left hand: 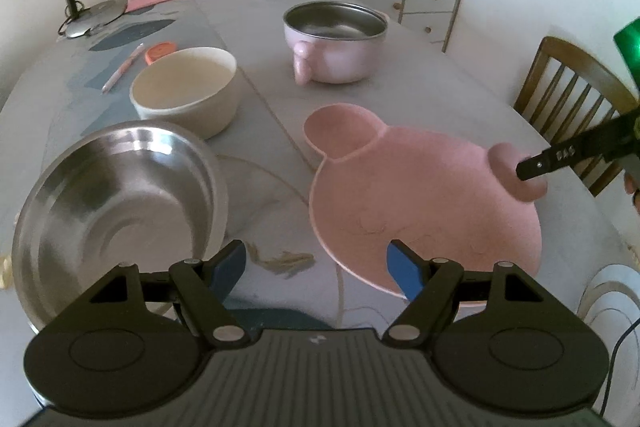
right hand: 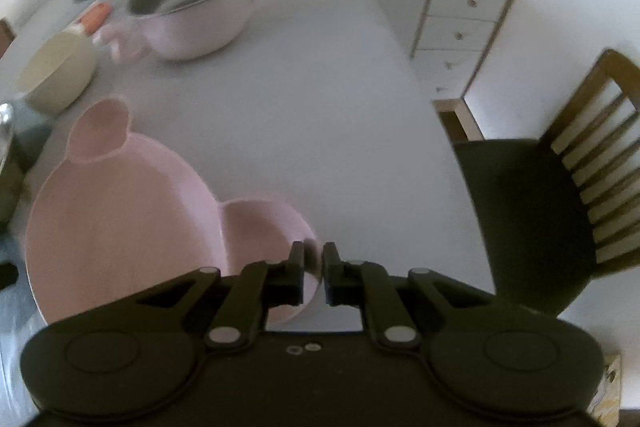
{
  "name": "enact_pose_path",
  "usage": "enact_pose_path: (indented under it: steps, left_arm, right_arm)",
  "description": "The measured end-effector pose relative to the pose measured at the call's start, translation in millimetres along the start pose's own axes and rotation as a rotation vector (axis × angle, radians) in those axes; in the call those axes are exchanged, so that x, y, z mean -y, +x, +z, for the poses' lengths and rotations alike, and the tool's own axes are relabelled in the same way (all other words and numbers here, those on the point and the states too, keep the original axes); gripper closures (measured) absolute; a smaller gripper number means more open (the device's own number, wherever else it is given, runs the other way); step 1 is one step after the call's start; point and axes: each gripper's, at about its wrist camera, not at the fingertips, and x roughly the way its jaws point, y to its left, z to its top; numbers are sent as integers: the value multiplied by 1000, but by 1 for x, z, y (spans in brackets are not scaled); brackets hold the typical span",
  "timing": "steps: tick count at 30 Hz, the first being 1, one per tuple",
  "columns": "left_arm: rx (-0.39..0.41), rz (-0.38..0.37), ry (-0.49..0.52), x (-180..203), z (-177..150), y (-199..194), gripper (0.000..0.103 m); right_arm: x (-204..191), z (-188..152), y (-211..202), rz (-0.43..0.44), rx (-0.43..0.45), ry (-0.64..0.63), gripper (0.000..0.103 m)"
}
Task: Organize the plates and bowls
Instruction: 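Lift the pink plate with the right tool and carry it toward the stacked white plates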
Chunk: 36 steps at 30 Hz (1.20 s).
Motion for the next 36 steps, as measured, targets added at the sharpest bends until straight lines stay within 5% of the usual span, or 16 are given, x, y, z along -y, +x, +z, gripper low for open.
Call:
enact_pose_path:
  steps: [12,18,24,26,28,36]
  left_arm:
    - [-64,-15,-46,-1,27,38,32]
    - [-109,-38,-74,-1,36,54,49]
    - [-165,-54,-157,-10,40,66,74]
    - [-172,-50,-158,-9,39,66,83]
    - [-174,-50,-158,-8,37,65,87]
    - [-163,-49,-189,-5,27,43,88]
  right_arm:
    - [-13,-27,-39,110,-24,34,63]
    - [-16,-40,-27,138,-71,112,63]
    - [-7,-48,-15,165,-86,266,71]
    - [-6,-49,-14,183,-79,291,84]
    - [-9,-50,-16,193,-67,289,91]
    - [-10,-58,-30,190,-24,251,91]
